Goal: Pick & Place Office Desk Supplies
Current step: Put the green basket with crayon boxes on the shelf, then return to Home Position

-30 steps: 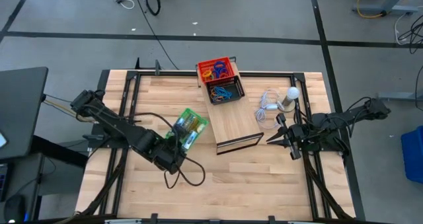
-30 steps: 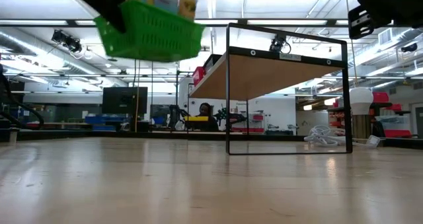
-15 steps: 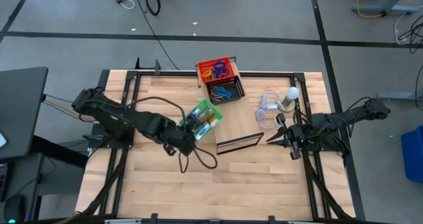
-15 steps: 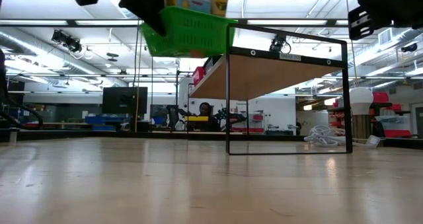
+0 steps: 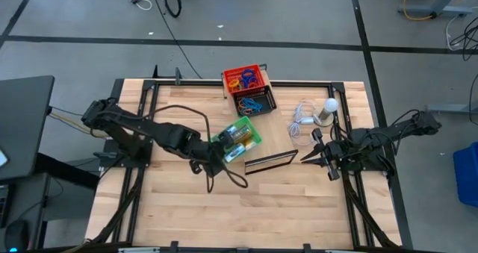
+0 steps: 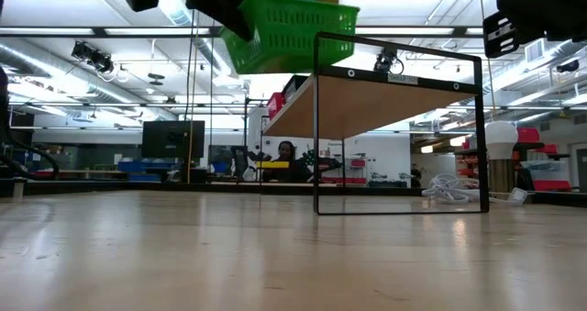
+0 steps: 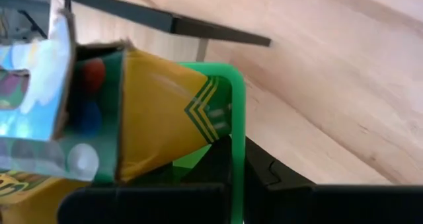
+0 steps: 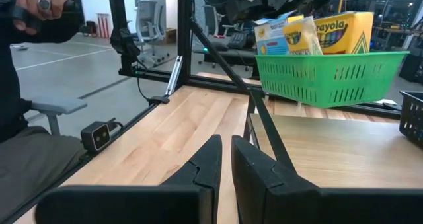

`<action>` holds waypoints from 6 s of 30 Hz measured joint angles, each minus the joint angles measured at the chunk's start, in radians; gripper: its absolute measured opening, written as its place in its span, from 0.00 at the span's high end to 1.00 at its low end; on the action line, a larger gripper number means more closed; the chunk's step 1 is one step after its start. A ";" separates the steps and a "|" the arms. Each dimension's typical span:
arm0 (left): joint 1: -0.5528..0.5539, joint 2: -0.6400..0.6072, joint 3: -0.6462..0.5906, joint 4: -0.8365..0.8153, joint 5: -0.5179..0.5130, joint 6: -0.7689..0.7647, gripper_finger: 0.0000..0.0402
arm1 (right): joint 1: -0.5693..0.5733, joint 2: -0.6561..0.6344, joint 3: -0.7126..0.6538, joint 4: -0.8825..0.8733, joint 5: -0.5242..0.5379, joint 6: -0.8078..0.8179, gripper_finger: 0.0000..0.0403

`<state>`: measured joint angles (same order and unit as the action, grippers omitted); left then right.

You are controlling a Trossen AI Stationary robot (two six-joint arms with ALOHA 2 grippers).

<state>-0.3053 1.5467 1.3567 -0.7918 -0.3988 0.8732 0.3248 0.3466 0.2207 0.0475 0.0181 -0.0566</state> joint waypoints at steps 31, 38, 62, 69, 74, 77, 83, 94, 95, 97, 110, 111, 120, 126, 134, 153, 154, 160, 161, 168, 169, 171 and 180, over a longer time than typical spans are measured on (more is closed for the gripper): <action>0.159 0.125 0.110 0.116 0.285 0.295 0.99 | 0.000 0.000 0.000 0.001 0.003 0.000 0.90; 0.184 0.221 0.239 -0.013 0.306 0.324 0.99 | 0.000 0.000 0.000 0.001 0.002 0.019 0.90; 0.215 0.262 0.286 -0.017 0.329 0.305 0.85 | 0.000 0.000 0.000 0.001 0.001 0.027 0.90; 0.214 0.262 0.286 -0.018 0.327 0.293 0.76 | 0.000 0.000 0.000 0.001 0.001 0.027 0.90; 0.211 0.262 0.285 -0.019 0.325 0.269 0.69 | 0.000 0.000 0.000 0.000 0.004 0.027 0.90; 0.206 0.255 0.285 -0.022 0.297 0.268 0.65 | 0.000 0.000 0.000 0.000 0.004 0.027 0.90; 0.205 0.233 0.283 -0.031 0.276 0.259 0.59 | 0.000 0.000 0.000 0.000 0.003 0.027 0.90; 0.158 0.213 0.283 -0.058 0.232 0.252 0.59 | 0.000 0.000 0.000 -0.005 0.003 0.027 0.90; 0.153 0.213 0.283 -0.067 0.220 0.251 0.59 | 0.000 0.000 0.000 -0.005 0.002 0.027 0.90; 0.146 0.211 0.283 -0.082 0.190 0.249 0.59 | 0.000 0.000 0.000 -0.006 0.002 0.027 0.90; 0.098 0.050 0.284 0.034 -0.005 0.074 0.60 | 0.000 0.000 0.000 0.071 -0.031 -0.028 0.90; 0.096 0.031 0.284 0.045 -0.024 0.022 0.60 | 0.000 -0.001 0.000 0.086 -0.039 -0.041 0.90; 0.113 -0.194 0.280 -0.053 0.127 -0.456 0.60 | 0.000 -0.122 0.006 0.022 -0.049 -0.098 0.90; 0.061 -0.304 0.275 -0.132 0.148 -0.630 0.60 | 0.002 -0.284 0.048 -0.125 -0.053 0.041 0.90; -0.040 -0.510 -0.066 0.122 -0.045 -0.741 0.60 | 0.004 -0.335 0.048 -0.143 -0.079 0.042 0.90; -0.068 -0.814 -0.664 0.754 0.505 -0.588 0.60 | 0.004 -0.320 -0.033 0.014 -0.139 0.111 0.90; -0.069 -0.813 -0.665 0.772 0.511 -0.576 0.60 | 0.004 -0.320 -0.033 0.016 -0.136 0.111 0.90; -0.067 -0.810 -0.665 0.768 0.375 -0.585 0.60 | 0.004 -0.320 -0.033 0.024 -0.189 0.063 0.90; -0.066 -0.805 -0.665 0.767 0.408 -0.585 0.60 | 0.004 -0.320 -0.033 0.038 -0.210 0.054 0.90; -0.068 -0.763 -0.665 0.848 0.703 -0.521 0.60 | 0.004 -0.320 -0.033 0.095 -0.225 0.012 0.90; -0.068 -0.758 -0.665 0.868 0.694 -0.517 0.60 | 0.004 -0.320 -0.033 0.095 -0.225 0.003 0.90; -0.067 -0.752 -0.665 0.877 0.650 -0.517 0.60 | 0.004 -0.320 -0.033 0.097 -0.228 -0.029 0.90; -0.068 -0.732 -0.667 0.821 0.503 -0.766 0.60 | 0.004 -0.320 -0.033 0.113 -0.150 -0.051 0.90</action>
<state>-0.3730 0.8150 0.6895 0.0288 0.1047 0.1073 0.3288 0.0261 0.1875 0.1604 -0.1323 -0.1073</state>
